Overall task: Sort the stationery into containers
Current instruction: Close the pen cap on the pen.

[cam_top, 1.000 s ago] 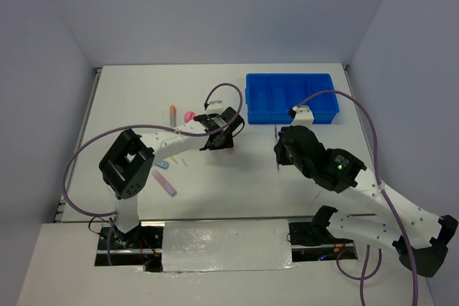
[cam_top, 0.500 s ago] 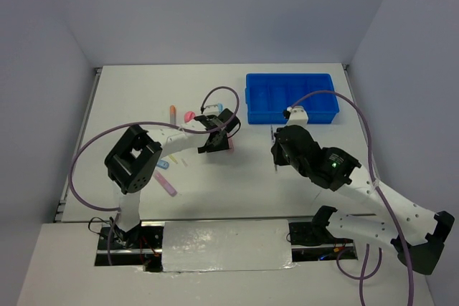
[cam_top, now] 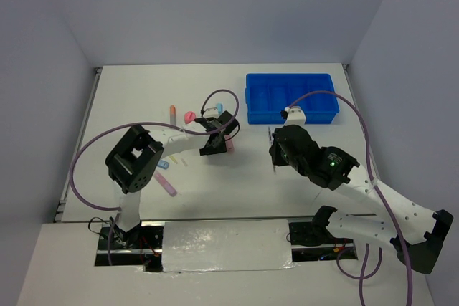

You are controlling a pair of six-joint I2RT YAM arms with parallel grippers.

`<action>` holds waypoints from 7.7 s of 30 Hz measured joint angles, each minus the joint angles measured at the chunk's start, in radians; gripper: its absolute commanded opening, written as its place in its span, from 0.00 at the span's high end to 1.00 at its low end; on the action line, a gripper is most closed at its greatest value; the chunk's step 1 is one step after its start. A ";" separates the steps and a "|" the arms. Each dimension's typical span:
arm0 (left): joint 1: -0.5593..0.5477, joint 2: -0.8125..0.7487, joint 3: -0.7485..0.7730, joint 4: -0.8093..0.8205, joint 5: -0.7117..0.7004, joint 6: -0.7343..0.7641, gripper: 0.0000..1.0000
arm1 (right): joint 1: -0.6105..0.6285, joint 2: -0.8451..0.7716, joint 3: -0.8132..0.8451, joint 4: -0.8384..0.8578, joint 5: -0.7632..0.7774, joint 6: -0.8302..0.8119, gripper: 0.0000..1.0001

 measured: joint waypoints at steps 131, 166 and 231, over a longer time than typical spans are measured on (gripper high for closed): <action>-0.051 -1.202 -0.604 0.729 0.216 0.101 1.00 | 0.328 0.158 -0.090 0.796 -0.144 -0.040 1.00; -0.051 -1.222 -0.602 0.728 0.216 0.082 1.00 | 0.325 0.156 -0.052 0.819 -0.112 -0.040 1.00; -0.051 -1.150 -0.396 0.648 0.523 0.446 0.41 | 0.322 0.126 -0.078 0.919 -0.263 -0.218 1.00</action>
